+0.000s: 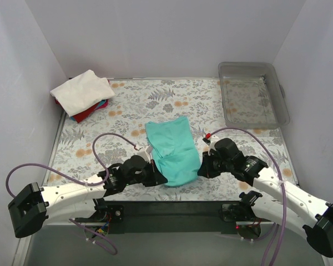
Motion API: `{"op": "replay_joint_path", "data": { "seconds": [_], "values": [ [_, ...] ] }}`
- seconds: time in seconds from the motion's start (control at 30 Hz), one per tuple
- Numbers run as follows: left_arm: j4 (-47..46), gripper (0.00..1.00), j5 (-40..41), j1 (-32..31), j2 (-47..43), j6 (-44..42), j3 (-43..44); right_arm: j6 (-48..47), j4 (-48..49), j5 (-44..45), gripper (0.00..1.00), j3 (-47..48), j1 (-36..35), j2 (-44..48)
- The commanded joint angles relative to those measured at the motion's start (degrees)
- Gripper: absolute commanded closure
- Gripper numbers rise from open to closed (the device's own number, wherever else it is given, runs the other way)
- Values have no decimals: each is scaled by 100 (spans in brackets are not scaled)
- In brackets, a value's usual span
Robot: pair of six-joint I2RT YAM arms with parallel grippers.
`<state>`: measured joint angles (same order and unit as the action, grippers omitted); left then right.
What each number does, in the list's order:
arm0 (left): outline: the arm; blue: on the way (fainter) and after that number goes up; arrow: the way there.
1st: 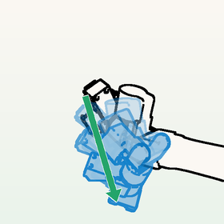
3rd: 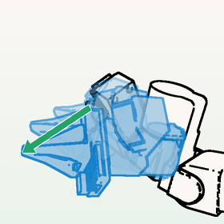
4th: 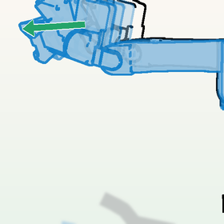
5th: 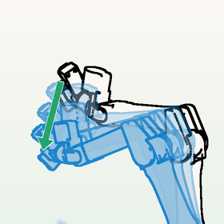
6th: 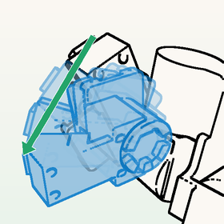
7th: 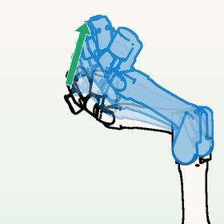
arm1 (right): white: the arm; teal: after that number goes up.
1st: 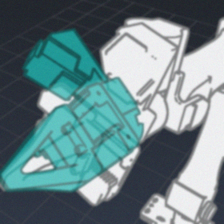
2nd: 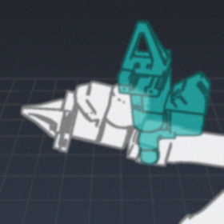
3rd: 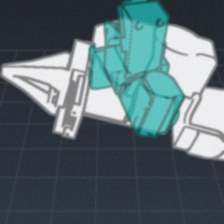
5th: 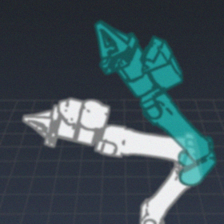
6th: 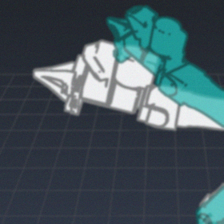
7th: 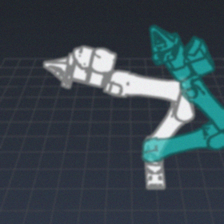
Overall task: Fold and stack the t-shirts
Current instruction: Fold the tshirt
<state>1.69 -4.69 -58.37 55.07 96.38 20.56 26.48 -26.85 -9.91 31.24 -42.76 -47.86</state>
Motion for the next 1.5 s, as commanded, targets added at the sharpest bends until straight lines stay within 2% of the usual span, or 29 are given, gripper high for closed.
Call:
{"op": "replay_joint_path", "data": {
  "seconds": [0.0,0.23,0.4,0.8,1.0,1.17,1.27,1.47],
  "values": [
    [340,100,697,-8,4,-197,422,-196,259,375,99,487,-4,-162],
    [42,100,803,238,30,-567,906,-617,444,965,99,1330,-4,-627],
    [-406,100,295,247,197,-699,1126,-820,435,965,99,1656,-4,-778],
    [-459,100,-401,238,-101,-665,933,-776,-732,1044,99,2114,-4,-111],
    [-635,100,-743,247,-128,-594,871,-644,-901,771,99,2193,-4,233],
    [-810,100,-586,256,100,-629,985,-855,-778,965,99,2211,-4,-171],
    [-925,100,-489,387,293,-655,1064,-1057,-611,1439,99,2342,5,-566],
    [-1732,100,-813,1195,601,-480,871,-1391,-225,1747,99,2825,75,-1471]
  ]
}}
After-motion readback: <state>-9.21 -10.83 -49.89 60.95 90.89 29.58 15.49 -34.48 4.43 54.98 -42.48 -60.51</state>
